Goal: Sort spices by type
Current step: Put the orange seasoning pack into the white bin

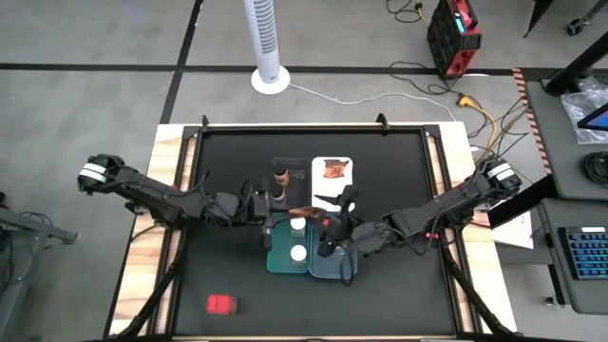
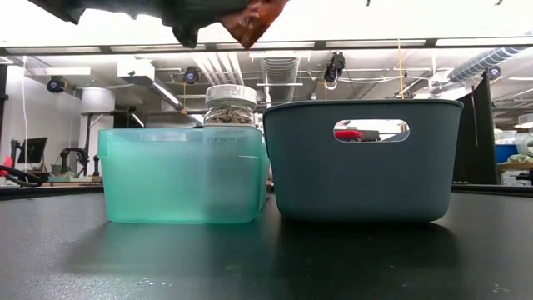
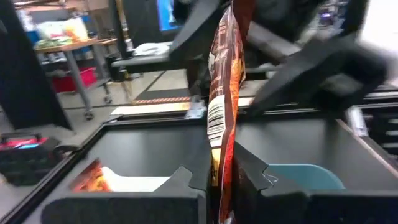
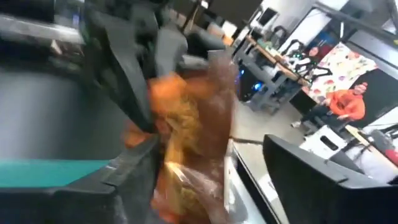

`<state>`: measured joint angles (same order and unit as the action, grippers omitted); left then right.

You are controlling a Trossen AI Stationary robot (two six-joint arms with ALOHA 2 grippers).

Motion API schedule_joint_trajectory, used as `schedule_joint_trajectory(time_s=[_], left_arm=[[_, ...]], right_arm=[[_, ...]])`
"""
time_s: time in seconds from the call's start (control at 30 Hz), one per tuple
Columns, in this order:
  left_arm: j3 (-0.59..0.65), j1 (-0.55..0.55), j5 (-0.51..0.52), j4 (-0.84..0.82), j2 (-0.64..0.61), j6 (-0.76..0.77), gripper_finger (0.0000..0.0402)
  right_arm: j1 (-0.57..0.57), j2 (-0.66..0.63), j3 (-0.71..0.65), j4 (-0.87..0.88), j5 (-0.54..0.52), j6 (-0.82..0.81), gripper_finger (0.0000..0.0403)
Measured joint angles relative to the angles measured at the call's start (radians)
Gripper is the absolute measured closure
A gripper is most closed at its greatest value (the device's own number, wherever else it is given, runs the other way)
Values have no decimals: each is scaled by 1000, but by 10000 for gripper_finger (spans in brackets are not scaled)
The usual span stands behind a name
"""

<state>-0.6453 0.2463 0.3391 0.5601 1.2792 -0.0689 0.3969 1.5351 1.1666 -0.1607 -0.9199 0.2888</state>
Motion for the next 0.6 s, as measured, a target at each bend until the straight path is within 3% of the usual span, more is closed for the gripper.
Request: schedule_joint_trajectory(time_s=[0.13,0.47,0.6], left_arm=[[0,12,-18,-54,-6,0,390],[2,36,-33,-102,-6,1,390],[3,37,-43,-126,-5,3,386]], right_arm=[[0,-20,19,79,23,-41,177],[0,-93,26,252,31,-170,355],[0,-121,25,281,15,-174,388]])
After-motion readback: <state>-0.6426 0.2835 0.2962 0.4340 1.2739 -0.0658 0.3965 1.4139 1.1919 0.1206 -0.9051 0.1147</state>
